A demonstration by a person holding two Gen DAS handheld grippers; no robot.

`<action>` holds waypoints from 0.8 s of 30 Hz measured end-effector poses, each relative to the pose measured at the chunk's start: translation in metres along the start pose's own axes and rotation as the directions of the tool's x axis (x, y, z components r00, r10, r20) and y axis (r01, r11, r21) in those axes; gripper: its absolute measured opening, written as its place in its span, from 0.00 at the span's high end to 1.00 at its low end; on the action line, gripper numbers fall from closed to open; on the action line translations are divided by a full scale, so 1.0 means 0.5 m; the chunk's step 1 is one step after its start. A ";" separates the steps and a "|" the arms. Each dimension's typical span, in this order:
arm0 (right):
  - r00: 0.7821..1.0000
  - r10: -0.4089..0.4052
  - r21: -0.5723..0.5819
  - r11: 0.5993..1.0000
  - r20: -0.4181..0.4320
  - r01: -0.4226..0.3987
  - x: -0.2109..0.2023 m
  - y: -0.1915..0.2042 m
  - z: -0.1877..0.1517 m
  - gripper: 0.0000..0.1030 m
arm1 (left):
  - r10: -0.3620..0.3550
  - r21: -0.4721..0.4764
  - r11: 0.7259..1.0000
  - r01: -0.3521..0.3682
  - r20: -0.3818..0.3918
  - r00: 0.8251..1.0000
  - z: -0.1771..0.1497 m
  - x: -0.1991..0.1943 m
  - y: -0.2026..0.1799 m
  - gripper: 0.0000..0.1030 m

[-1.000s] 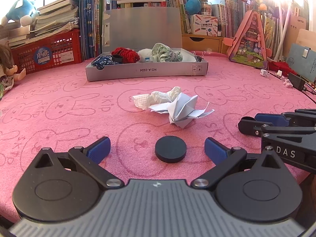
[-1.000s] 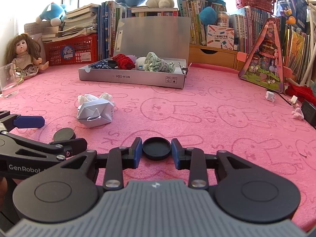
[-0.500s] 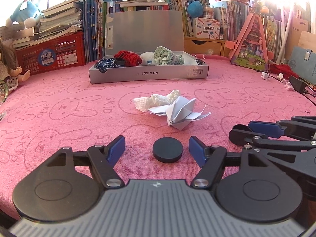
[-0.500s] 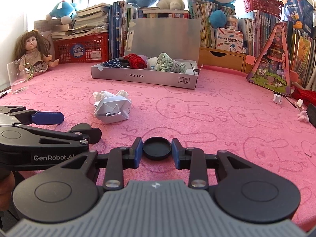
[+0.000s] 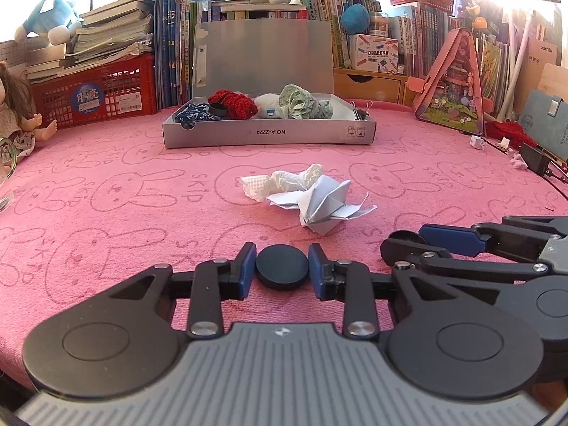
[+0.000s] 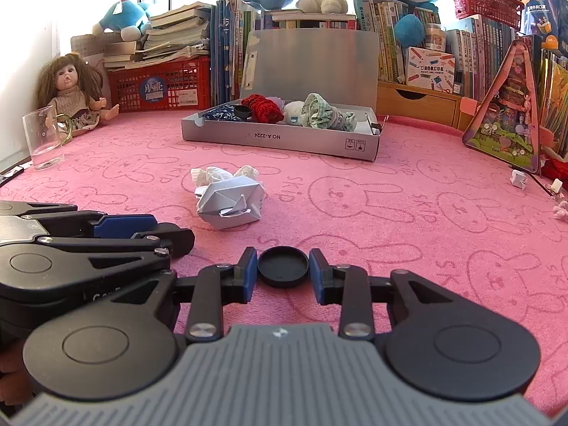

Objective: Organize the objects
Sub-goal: 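Lift and carry both black lids toward the box with both tools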

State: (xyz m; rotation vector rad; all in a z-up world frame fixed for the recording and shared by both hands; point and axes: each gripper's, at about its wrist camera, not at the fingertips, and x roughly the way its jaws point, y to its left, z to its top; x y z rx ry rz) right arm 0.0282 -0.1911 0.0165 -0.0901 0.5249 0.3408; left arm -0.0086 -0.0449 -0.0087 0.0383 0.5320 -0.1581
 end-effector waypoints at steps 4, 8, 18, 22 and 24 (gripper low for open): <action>1.000 0.005 0.002 1.000 0.000 -0.005 0.005 0.005 0.003 0.64 | 0.009 -0.010 1.000 -0.009 0.008 1.000 -0.001 0.001 0.006 0.65; 1.000 0.000 -0.004 1.000 0.006 0.000 0.009 0.010 0.004 0.64 | 0.016 -0.014 1.000 -0.016 0.019 1.000 -0.003 0.002 0.011 0.65; 1.000 -0.011 0.002 1.000 0.013 0.011 0.016 0.016 0.007 0.63 | 0.025 -0.029 0.999 -0.024 0.044 0.999 -0.006 0.007 0.021 0.61; 1.000 -0.010 0.012 1.000 0.010 0.009 0.019 0.014 0.008 0.63 | 0.038 -0.035 0.999 -0.036 0.043 0.998 -0.005 0.010 0.028 0.52; 1.000 -0.011 0.013 1.000 0.009 0.011 0.019 0.014 0.008 0.63 | 0.044 -0.036 0.998 -0.042 0.044 0.998 -0.005 0.011 0.028 0.51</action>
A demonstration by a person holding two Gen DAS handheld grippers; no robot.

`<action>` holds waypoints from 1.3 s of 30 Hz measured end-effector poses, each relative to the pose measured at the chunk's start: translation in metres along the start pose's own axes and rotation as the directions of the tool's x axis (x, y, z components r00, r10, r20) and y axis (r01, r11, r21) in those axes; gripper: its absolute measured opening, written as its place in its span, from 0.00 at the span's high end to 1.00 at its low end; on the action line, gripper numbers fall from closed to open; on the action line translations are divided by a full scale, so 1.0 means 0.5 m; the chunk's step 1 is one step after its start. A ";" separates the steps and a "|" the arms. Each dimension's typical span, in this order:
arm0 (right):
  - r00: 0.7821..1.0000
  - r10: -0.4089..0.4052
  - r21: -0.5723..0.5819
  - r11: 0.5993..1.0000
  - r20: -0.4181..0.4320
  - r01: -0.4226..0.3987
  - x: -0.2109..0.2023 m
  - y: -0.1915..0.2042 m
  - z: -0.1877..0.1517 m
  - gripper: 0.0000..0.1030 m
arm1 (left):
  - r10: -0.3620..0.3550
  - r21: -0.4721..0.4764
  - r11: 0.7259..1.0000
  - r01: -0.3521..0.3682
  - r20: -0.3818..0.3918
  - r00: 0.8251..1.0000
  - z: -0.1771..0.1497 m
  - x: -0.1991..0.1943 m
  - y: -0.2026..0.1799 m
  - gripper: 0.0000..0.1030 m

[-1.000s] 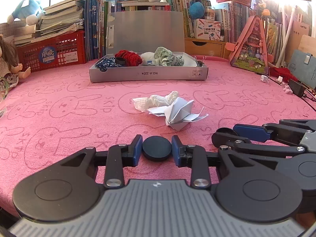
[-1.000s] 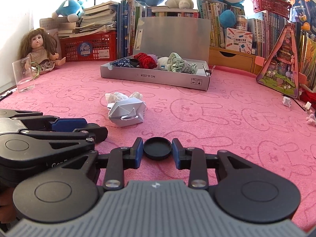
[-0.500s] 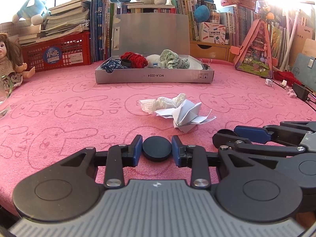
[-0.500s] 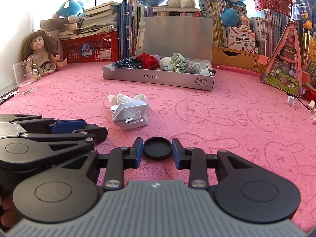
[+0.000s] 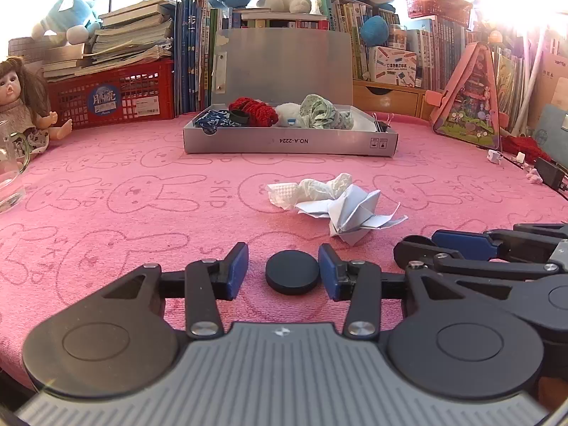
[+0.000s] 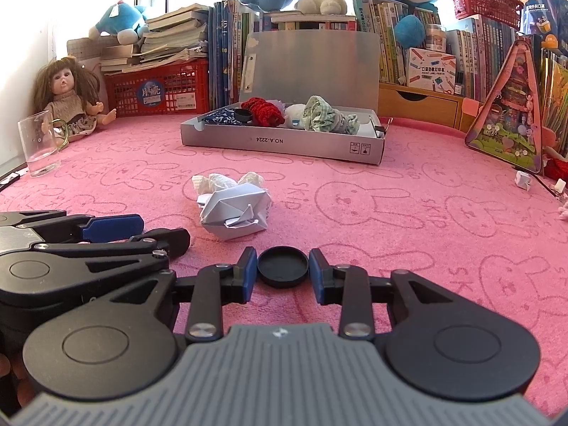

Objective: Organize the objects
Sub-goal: 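Lift and carry both black lids toward the box with both tools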

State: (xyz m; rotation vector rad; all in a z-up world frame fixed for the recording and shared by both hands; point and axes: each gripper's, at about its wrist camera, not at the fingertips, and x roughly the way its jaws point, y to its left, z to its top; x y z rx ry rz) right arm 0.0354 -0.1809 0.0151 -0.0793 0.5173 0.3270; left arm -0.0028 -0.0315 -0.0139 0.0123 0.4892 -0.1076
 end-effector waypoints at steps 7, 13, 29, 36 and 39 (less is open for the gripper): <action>1.000 0.015 0.006 1.000 -0.005 -0.015 0.001 0.001 0.001 0.63 | -0.003 -0.001 1.000 0.003 -0.006 1.000 0.002 -0.002 0.000 0.57; 1.000 0.024 0.010 1.000 -0.006 -0.024 0.001 0.001 0.002 0.64 | -0.020 0.004 1.000 0.020 -0.011 1.000 0.003 -0.005 -0.002 0.65; 0.999 0.029 0.048 0.998 0.031 -0.031 -0.017 -0.042 0.040 0.64 | -0.023 -0.019 1.000 0.022 -0.031 0.999 0.069 0.004 0.017 0.64; 0.997 -0.005 0.052 0.999 0.071 0.001 -0.018 -0.060 0.071 0.64 | 0.007 -0.034 0.999 -0.008 -0.035 0.999 0.108 0.023 0.034 0.64; 0.996 -0.014 0.055 0.998 0.087 0.009 -0.013 -0.068 0.090 0.64 | 0.011 -0.045 0.999 -0.013 -0.039 0.999 0.126 0.035 0.043 0.64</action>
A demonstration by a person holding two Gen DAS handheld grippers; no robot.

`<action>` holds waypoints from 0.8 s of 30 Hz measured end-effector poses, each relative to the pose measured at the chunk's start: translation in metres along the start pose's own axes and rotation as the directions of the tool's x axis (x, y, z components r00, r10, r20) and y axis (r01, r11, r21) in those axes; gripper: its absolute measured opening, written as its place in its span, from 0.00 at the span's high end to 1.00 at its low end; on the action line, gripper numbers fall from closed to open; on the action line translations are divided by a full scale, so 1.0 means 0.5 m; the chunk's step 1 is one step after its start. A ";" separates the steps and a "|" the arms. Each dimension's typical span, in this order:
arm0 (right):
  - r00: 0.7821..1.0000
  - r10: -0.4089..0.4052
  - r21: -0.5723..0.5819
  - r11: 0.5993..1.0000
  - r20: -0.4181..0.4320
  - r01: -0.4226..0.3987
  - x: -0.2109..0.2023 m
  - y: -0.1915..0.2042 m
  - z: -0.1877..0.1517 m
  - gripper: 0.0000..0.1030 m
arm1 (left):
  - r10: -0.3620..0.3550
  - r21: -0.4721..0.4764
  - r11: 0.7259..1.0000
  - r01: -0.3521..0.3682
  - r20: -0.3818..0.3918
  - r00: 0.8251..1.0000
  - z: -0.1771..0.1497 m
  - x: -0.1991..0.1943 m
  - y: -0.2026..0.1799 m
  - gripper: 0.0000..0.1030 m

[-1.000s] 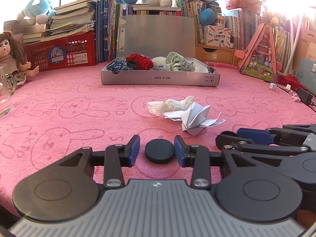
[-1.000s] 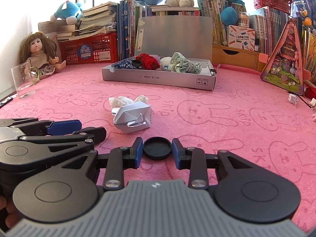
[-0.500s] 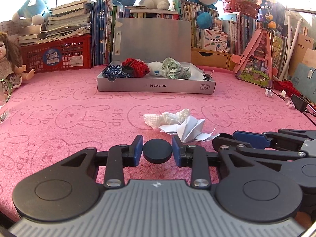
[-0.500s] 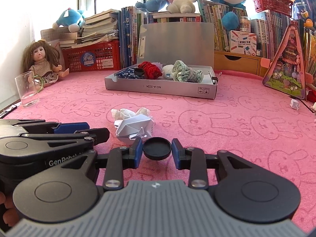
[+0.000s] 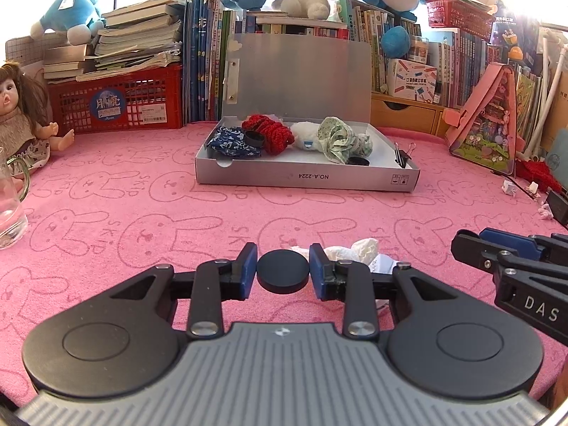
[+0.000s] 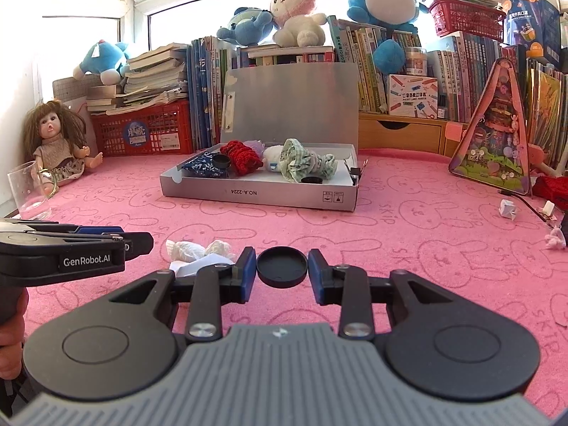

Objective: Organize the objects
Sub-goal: 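Lift and carry both black lids toward the box with both tools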

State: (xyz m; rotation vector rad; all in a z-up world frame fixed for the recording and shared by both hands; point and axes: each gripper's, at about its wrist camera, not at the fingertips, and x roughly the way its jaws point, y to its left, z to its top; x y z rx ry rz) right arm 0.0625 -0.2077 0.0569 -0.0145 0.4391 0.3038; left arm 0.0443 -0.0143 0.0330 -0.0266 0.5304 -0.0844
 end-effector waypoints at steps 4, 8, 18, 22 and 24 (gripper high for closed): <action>1.000 -0.006 0.008 1.000 0.010 0.006 0.017 -0.009 0.027 0.64 | -0.001 -0.004 1.000 0.001 0.016 1.000 0.029 0.013 0.011 0.64; 1.000 -0.011 0.025 1.000 0.017 0.011 0.042 -0.020 0.055 0.64 | -0.017 -0.011 1.000 0.017 0.036 0.999 0.065 0.029 0.025 0.64; 1.000 -0.006 0.067 0.998 -0.002 0.006 0.114 -0.051 0.121 0.64 | -0.044 -0.021 0.999 0.046 0.086 0.995 0.156 0.094 0.045 0.64; 1.000 -0.009 0.065 0.998 -0.022 0.011 0.150 -0.057 0.138 0.64 | -0.058 -0.016 0.998 0.060 0.108 0.992 0.189 0.122 0.053 0.64; 0.999 -0.010 0.065 0.998 -0.031 0.012 0.167 -0.061 0.145 0.64 | -0.062 -0.017 0.998 0.064 0.111 0.992 0.202 0.136 0.059 0.64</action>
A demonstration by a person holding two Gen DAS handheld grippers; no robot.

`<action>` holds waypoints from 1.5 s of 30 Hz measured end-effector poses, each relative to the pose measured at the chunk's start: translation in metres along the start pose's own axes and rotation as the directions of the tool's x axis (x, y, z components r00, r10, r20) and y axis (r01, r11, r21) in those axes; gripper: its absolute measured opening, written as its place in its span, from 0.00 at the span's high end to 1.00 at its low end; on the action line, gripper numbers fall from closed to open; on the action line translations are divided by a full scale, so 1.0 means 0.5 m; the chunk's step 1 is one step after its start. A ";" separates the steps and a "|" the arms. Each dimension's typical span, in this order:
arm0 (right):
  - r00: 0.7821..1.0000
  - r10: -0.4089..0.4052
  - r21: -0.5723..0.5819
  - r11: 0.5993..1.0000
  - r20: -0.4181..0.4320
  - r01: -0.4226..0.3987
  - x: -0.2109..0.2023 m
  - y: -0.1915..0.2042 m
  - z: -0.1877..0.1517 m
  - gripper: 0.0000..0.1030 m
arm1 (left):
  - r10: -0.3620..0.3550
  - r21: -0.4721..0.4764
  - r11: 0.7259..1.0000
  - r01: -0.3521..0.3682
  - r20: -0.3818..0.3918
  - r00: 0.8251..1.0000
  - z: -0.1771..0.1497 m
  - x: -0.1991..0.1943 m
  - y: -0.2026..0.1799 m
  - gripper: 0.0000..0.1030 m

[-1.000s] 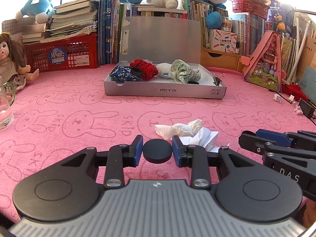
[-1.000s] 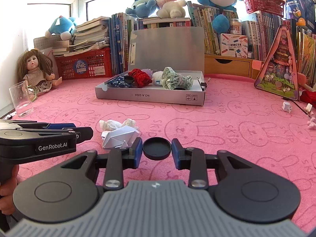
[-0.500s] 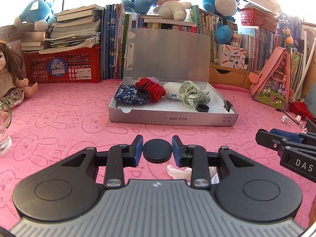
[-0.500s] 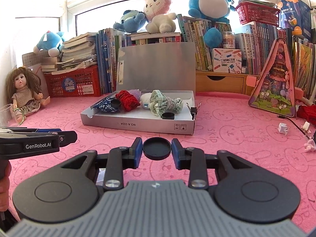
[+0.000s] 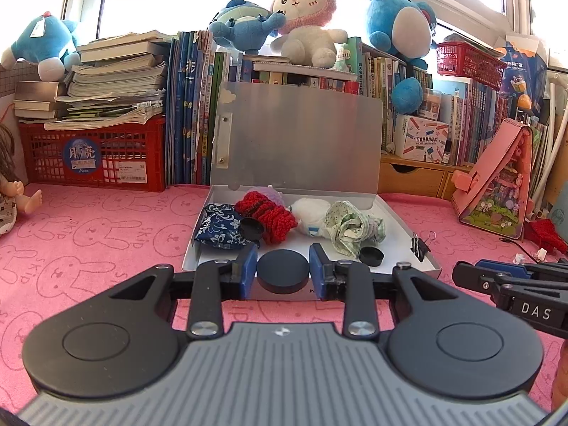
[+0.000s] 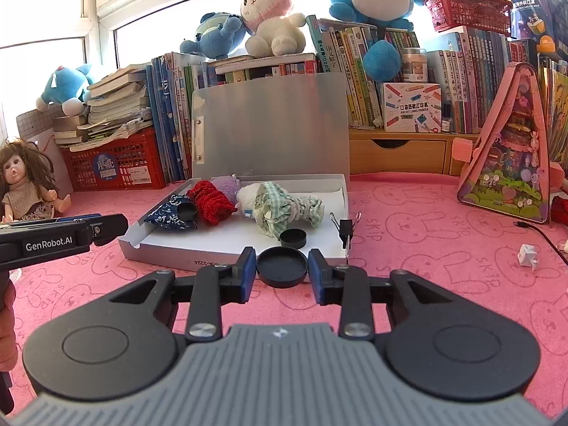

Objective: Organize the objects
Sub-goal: 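Lift and carry both black lids toward the box with both tools, then lower both black lids into the box and open both tools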

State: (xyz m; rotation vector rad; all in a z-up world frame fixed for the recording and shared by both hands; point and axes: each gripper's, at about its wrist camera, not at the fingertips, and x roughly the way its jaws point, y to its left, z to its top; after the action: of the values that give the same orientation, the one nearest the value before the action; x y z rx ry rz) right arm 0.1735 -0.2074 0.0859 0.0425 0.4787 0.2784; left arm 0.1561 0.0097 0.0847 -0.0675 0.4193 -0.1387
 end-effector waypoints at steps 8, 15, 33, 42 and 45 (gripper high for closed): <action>0.997 0.063 0.062 0.996 -0.049 -0.060 0.075 -0.010 0.050 0.64 | 0.000 -0.011 1.000 -0.001 -0.037 0.999 0.033 0.094 0.029 0.64; 0.989 0.109 0.120 0.988 -0.103 -0.096 0.158 -0.007 0.074 0.64 | -0.042 -0.012 0.999 0.041 -0.083 0.996 0.047 0.174 0.041 0.64; 0.963 0.141 0.203 0.975 -0.231 -0.094 0.283 -0.017 0.067 0.63 | -0.050 -0.077 0.996 0.035 -0.192 0.980 0.019 0.311 0.078 0.64; 0.960 0.105 0.180 0.982 -0.259 -0.059 0.315 -0.014 0.067 0.63 | -0.016 -0.029 1.000 0.010 -0.210 0.977 0.016 0.340 0.078 0.64; 0.963 0.091 0.183 0.982 -0.255 -0.044 0.318 -0.022 0.070 0.63 | -0.003 -0.016 1.000 -0.001 -0.214 0.977 0.015 0.348 0.076 0.64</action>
State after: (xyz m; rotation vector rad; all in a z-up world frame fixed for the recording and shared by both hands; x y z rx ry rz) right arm 0.3276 -0.1736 0.0446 0.1966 0.7660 0.3101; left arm 0.3211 0.0218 0.0181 -0.0691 0.6358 -0.1443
